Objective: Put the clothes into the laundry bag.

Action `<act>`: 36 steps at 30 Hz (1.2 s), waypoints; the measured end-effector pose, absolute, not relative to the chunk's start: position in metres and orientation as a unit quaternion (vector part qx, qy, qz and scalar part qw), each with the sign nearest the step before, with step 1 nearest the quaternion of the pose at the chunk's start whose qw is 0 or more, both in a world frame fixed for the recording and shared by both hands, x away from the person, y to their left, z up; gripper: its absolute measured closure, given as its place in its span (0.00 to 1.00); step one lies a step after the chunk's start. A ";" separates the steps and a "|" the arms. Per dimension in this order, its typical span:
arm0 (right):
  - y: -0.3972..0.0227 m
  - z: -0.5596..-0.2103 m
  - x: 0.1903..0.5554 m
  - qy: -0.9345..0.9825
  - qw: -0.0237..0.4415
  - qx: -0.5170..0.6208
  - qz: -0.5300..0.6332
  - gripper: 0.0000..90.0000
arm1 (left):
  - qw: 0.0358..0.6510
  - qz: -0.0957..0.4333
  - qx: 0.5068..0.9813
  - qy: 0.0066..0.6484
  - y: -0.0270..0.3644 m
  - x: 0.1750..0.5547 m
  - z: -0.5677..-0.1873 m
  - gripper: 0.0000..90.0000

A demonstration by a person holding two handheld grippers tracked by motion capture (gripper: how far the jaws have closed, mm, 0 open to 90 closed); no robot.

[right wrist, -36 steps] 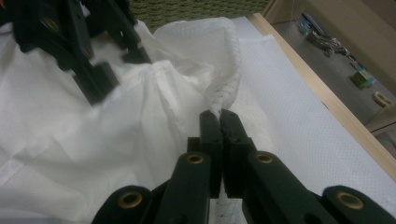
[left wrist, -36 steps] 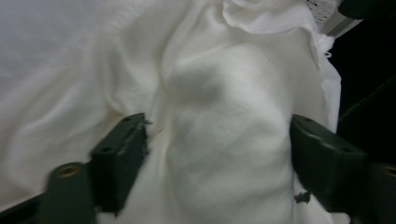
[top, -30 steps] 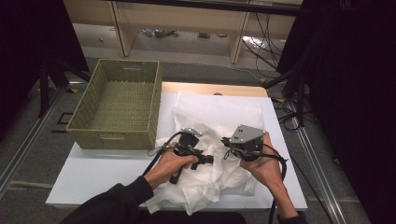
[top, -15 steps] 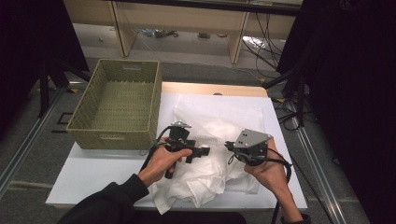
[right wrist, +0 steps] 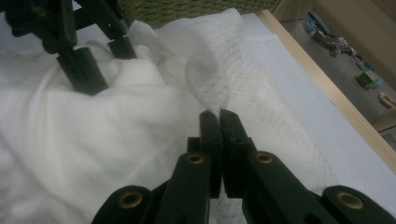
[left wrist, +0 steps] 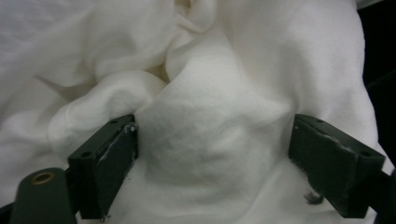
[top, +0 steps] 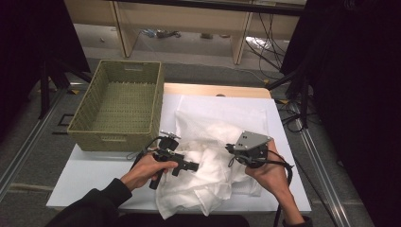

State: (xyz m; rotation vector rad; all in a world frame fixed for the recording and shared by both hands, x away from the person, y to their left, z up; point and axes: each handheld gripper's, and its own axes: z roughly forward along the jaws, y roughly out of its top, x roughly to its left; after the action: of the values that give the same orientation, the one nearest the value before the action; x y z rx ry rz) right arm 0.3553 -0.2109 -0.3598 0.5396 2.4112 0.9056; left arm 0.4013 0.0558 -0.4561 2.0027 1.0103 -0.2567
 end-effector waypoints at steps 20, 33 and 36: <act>-0.210 -0.359 0.354 0.887 0.256 0.190 0.333 1.00 | 0.420 -0.041 0.851 0.314 0.018 0.383 -0.448 0.79; -0.203 -0.350 0.344 0.888 0.251 0.175 0.344 1.00 | 0.463 0.049 0.803 0.373 0.000 0.422 -0.448 0.81; -0.204 -0.353 0.345 0.889 0.247 0.177 0.343 1.00 | 0.467 0.012 0.792 0.392 0.002 0.428 -0.463 0.71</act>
State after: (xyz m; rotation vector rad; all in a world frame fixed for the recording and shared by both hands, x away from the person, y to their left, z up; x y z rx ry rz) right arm 0.3446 -0.2037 -0.3529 0.4836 2.4243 0.9357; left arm 0.4285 0.0023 -0.4630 1.9441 0.9609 0.0291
